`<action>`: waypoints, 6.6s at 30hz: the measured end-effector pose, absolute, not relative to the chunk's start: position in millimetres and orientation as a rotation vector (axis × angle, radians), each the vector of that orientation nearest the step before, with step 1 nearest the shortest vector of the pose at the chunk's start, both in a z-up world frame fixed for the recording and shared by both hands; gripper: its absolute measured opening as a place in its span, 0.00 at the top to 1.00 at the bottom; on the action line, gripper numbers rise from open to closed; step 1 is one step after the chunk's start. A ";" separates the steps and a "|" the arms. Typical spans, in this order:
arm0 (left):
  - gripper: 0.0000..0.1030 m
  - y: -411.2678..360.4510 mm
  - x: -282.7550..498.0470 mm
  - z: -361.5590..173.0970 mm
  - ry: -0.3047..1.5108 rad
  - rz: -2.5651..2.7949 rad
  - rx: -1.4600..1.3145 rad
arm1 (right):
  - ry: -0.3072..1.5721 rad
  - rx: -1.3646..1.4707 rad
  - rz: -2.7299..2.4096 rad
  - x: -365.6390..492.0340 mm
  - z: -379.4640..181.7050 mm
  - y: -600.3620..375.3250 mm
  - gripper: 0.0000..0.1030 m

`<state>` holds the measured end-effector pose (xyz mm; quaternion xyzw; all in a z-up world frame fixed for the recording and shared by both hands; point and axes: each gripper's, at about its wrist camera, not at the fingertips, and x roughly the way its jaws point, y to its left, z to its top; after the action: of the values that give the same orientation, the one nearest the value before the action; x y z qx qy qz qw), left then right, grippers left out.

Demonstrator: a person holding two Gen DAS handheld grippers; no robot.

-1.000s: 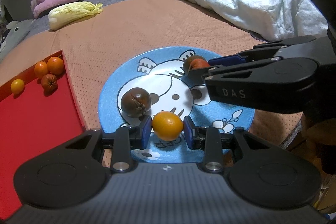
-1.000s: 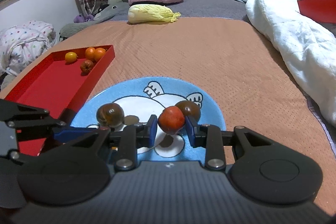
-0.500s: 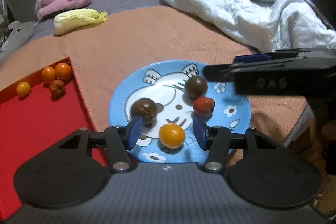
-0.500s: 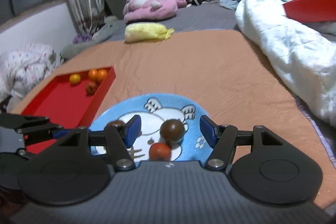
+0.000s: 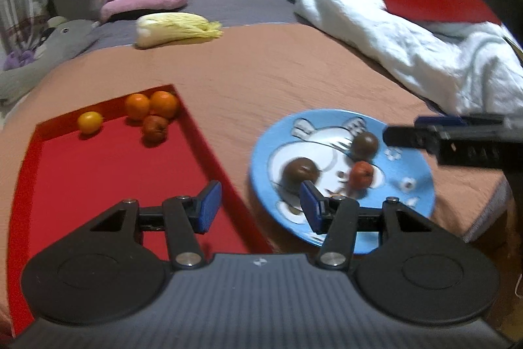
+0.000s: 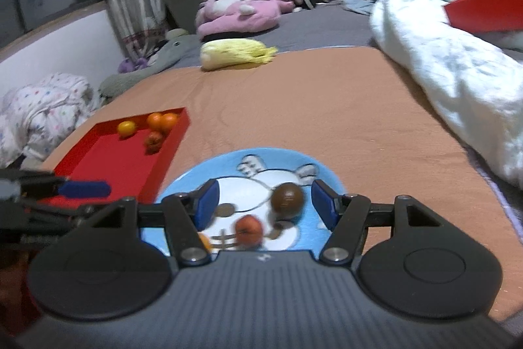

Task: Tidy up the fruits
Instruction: 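Move both open tools back over the red tray, then grasp an orange with the left tool while the right tool grasps a red tomato, then carry the held orange and red tomato over to the blue plate, then open the left tool to drop the orange while the right tool releases the tomato, then move both open tools back over the red tray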

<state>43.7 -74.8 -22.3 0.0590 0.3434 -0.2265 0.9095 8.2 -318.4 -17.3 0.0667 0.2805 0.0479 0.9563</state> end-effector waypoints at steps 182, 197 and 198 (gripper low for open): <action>0.35 -81.9 85.9 -14.1 0.697 -0.461 0.140 | 0.767 -0.022 0.134 21.8 -45.8 -301.5 0.53; 0.35 -17.0 117.6 -9.0 0.703 -0.294 0.036 | 0.663 -0.071 0.223 27.0 -9.8 -267.4 0.40; 0.35 -13.2 120.3 -9.8 0.706 -0.279 0.032 | 0.660 -0.075 0.238 30.9 -9.4 -261.4 0.40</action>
<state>120.3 -13.2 -9.8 0.0154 0.3443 -0.1363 0.9288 30.9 -261.4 -9.4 -0.0370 0.3234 0.1167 0.9383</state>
